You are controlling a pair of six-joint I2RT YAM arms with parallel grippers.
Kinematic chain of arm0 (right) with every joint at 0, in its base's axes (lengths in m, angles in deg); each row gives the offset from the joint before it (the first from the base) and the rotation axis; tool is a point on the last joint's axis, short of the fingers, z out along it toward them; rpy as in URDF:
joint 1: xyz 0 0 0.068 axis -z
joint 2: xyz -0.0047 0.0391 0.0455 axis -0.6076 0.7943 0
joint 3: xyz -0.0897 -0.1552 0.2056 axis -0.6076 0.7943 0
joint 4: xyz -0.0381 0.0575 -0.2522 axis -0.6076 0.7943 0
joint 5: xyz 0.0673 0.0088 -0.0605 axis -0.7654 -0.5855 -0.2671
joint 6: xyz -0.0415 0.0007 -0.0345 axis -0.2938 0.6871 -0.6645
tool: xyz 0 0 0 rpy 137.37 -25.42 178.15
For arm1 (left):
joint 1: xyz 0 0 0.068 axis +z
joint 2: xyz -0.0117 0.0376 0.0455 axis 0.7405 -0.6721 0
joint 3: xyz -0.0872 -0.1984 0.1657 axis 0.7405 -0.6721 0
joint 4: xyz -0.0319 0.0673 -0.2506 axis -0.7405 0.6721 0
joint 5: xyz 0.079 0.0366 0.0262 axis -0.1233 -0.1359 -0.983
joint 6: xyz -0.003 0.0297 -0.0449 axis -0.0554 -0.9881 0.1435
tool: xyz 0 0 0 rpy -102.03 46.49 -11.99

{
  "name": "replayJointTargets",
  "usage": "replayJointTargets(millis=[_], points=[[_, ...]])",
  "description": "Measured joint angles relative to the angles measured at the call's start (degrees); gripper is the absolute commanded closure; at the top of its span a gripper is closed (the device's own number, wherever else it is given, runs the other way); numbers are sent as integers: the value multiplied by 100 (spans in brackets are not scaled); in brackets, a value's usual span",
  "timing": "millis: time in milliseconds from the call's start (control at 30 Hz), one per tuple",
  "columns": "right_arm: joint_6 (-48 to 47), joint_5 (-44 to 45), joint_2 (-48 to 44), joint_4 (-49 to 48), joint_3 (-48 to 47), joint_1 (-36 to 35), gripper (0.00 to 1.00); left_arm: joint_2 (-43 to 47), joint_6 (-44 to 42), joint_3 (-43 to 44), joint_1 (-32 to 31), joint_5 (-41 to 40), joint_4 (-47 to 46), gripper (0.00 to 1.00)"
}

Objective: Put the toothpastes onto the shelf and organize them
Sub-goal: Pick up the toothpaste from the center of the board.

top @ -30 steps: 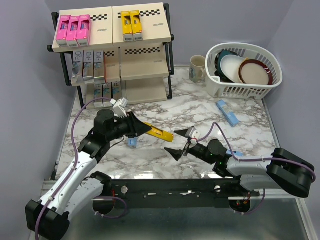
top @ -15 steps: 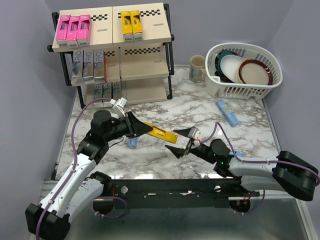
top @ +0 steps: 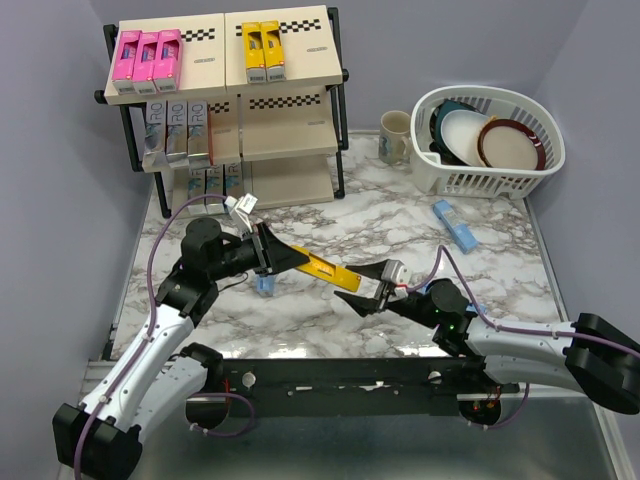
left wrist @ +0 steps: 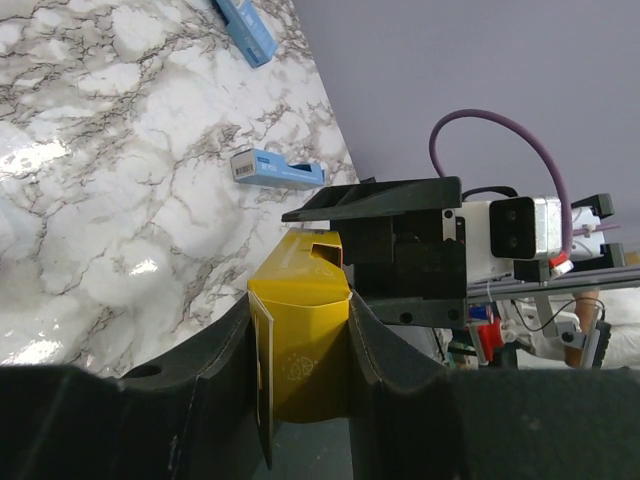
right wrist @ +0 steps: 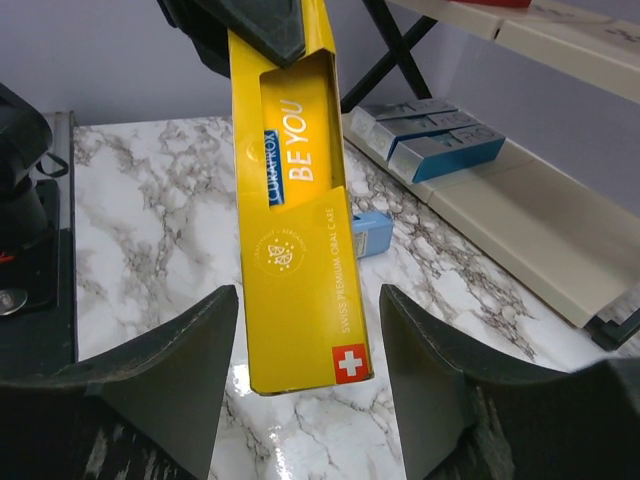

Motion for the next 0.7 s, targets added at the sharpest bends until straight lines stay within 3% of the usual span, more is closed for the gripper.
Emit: replayJointTargets(millis=[133,433,600,700], points=[[-17,-57,0,90,0,0,35,-11,39,24,35,98,-17,71],[-85,-57,-136,157,0,0,52,-103,214,33,70,243,-184,70],[-181,-48,-245,328,0,0,60,-199,289,33,70,278,-227,59],[-201,-42,-350,474,0,0,63,-251,299,33,70,295,-238,41]])
